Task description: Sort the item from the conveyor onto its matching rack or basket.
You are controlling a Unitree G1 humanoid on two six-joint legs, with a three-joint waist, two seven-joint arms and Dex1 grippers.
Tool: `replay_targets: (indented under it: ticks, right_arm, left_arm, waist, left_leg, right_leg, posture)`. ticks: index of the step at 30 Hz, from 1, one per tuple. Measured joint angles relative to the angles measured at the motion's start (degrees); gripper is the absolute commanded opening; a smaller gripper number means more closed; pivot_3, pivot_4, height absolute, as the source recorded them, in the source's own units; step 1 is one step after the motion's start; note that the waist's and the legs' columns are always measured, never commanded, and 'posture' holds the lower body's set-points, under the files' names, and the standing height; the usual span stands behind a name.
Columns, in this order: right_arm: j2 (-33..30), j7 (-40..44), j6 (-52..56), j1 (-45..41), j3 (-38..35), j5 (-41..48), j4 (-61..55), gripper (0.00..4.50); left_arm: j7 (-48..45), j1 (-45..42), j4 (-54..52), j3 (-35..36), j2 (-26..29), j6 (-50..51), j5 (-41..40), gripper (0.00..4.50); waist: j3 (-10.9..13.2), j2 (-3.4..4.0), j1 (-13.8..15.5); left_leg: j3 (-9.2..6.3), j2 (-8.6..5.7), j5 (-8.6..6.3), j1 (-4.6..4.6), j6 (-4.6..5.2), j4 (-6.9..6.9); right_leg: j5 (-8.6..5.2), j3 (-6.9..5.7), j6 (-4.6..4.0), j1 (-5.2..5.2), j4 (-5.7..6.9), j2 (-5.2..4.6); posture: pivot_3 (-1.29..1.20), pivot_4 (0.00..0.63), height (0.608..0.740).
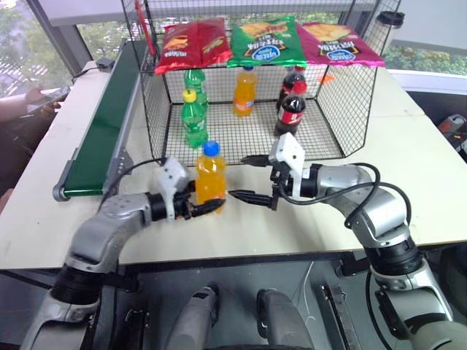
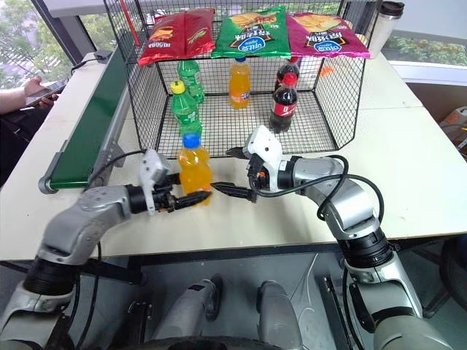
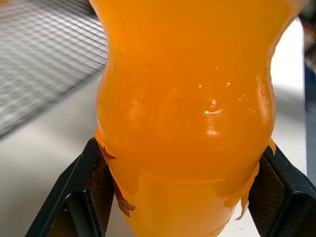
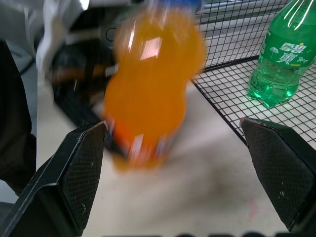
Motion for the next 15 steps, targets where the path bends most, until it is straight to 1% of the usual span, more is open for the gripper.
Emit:
replay_targets:
  ticks: [3,12,15]
  right_arm:
    - [-0.01,-0.27,0.75,-0.18,-0.07,0.26,-0.44,4.50]
    - [-0.07,-1.02,2.27,-0.55,-0.32,0.61,-0.98,4.50]
    - [0.37,-1.69,2.32,-0.79,-0.37,0.61,-0.98,4.50]
  left_arm:
    - [-1.68,-1.69,1.37,-2.16,-1.83,-2.01,1.83,2.90]
    - [-2.46,-3.63,2.16,-2.91,-5.72,-3.16,3.91,2.90]
    - [-2.41,-3.63,2.16,-2.93,-5.93,-3.16,4.28,2.90]
  waist:
    - [0.00,0.00,0.01]
    - [0.00,0.00,-0.01]
    - [0.00,0.00,-0.06]
  left_leg:
    - [-0.01,0.00,-0.01,-0.02,0.02,-0.01]
    - [-0.01,-0.01,-0.01,-0.01,0.04,0.00]
    - [-0.01,0.00,0.00,0.01,0.04,0.00]
  right_leg:
    - [0.01,-0.01,0.01,0.00,-0.03,0.01]
    - [0.02,-0.01,0.04,0.01,-0.02,0.02]
    - [0.02,-0.02,0.04,0.01,-0.01,0.02]
  posture:
    - [0.00,0.150,0.739]
    - [0.00,0.150,0.739]
    - [0.00,0.150,0.739]
